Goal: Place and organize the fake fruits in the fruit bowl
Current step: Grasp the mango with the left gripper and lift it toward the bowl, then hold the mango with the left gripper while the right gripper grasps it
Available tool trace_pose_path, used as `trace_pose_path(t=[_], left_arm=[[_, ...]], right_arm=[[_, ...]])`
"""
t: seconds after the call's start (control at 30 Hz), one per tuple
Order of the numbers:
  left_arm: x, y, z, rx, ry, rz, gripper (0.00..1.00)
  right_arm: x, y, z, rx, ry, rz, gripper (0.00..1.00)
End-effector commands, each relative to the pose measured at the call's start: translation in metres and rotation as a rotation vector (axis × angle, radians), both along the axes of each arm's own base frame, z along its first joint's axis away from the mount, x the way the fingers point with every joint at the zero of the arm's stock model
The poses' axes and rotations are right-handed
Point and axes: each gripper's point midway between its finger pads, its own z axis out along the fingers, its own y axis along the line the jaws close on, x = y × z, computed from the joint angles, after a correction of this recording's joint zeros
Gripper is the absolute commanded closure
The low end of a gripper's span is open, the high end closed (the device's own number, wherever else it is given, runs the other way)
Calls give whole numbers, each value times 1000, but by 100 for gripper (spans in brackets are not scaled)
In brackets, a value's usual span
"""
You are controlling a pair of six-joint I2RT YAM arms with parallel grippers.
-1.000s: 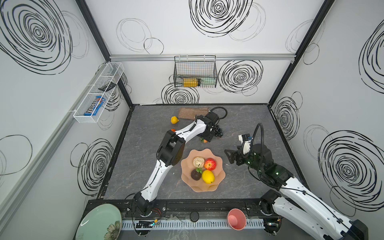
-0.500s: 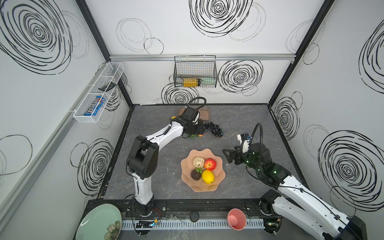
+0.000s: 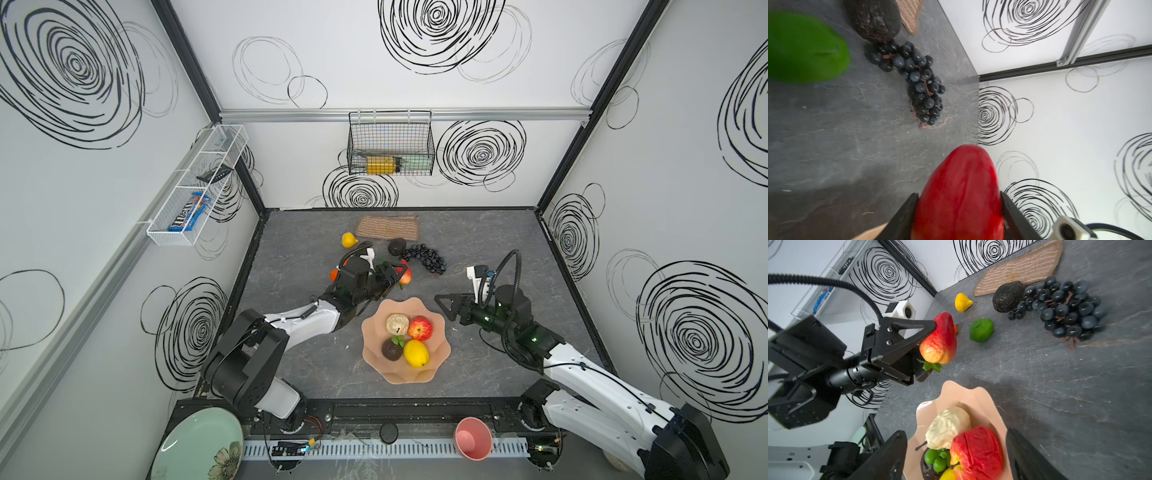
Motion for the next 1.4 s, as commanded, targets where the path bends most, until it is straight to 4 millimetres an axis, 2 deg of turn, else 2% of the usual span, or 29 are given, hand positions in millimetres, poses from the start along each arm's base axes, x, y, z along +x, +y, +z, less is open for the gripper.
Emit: trace_pose_path(t=[0.0, 0.2, 0.37, 0.83, 1.23, 1.37], left_arm=[[-3, -5, 51, -224, -72, 65, 53], [-14, -10, 47, -259, -47, 93, 53], [-23, -21, 47, -263, -34, 81, 52], [-45, -46, 43, -251, -12, 0, 52], [-51, -54, 40, -253, -4, -18, 52], [-51, -54, 38, -251, 1, -18, 52]], right_arm=[[-2, 19, 26, 103, -20, 47, 24], [-13, 43, 22, 108, -3, 106, 39], [-16, 56, 22, 122, 11, 135, 52], [-3, 59, 25, 105, -11, 107, 66], [0, 55, 21, 94, -12, 77, 77], [0, 53, 21, 88, -16, 69, 83]])
